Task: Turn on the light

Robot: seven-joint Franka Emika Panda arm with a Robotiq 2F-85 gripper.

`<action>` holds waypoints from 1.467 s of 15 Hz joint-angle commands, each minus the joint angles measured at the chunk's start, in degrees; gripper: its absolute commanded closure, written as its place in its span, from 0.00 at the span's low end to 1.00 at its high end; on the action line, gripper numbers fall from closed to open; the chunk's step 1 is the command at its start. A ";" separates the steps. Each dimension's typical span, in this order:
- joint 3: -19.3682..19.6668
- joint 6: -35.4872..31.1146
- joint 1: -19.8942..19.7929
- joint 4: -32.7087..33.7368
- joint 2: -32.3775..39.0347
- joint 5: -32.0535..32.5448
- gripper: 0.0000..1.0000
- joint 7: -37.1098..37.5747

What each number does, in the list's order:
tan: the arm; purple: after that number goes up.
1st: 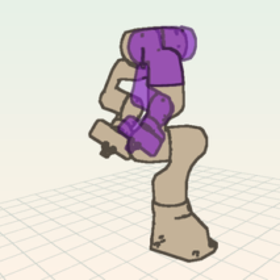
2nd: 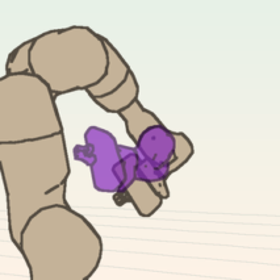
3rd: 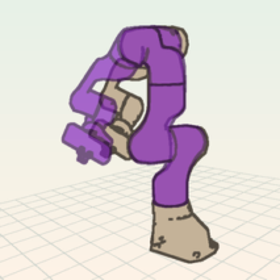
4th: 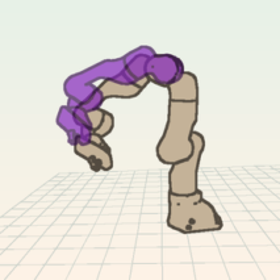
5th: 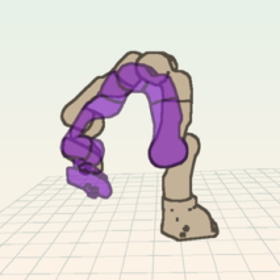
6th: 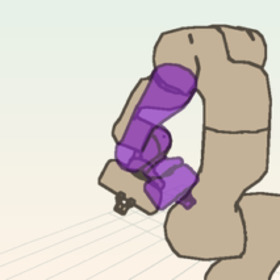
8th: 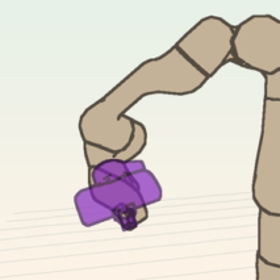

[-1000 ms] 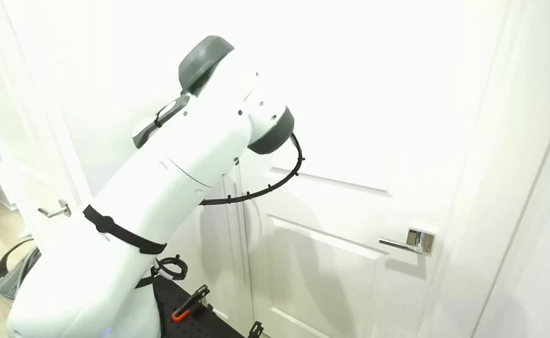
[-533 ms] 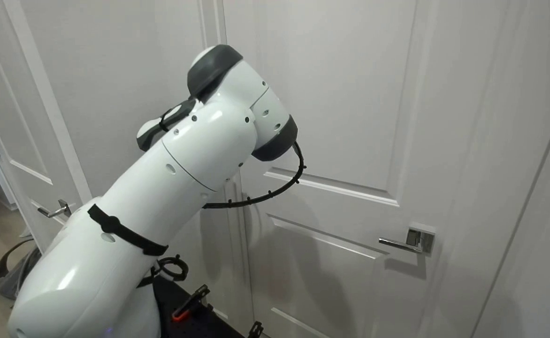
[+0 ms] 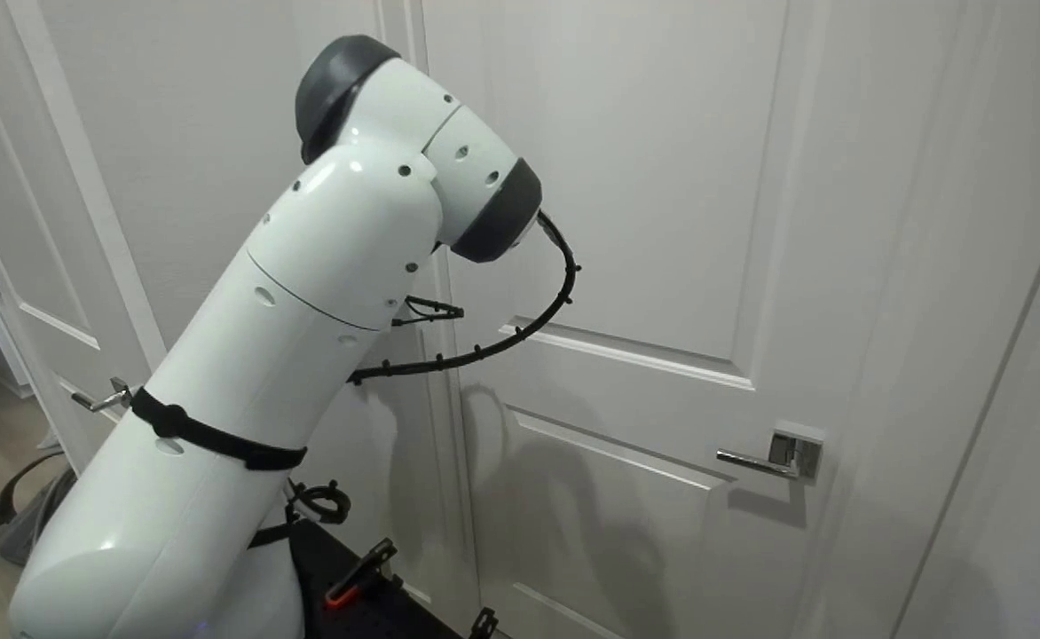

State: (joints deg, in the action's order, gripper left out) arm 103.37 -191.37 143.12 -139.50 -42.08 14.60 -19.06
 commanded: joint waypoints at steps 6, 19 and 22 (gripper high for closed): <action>-11.80 20.68 -15.12 -3.80 19.69 -2.36 0.74 2.60; -31.00 34.25 -36.29 -2.52 29.04 0.56 0.00 8.20; -32.96 34.71 -38.90 -2.98 29.02 0.76 0.00 10.14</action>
State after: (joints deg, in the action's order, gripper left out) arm 72.96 -158.09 107.23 -142.66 -14.23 14.13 -12.29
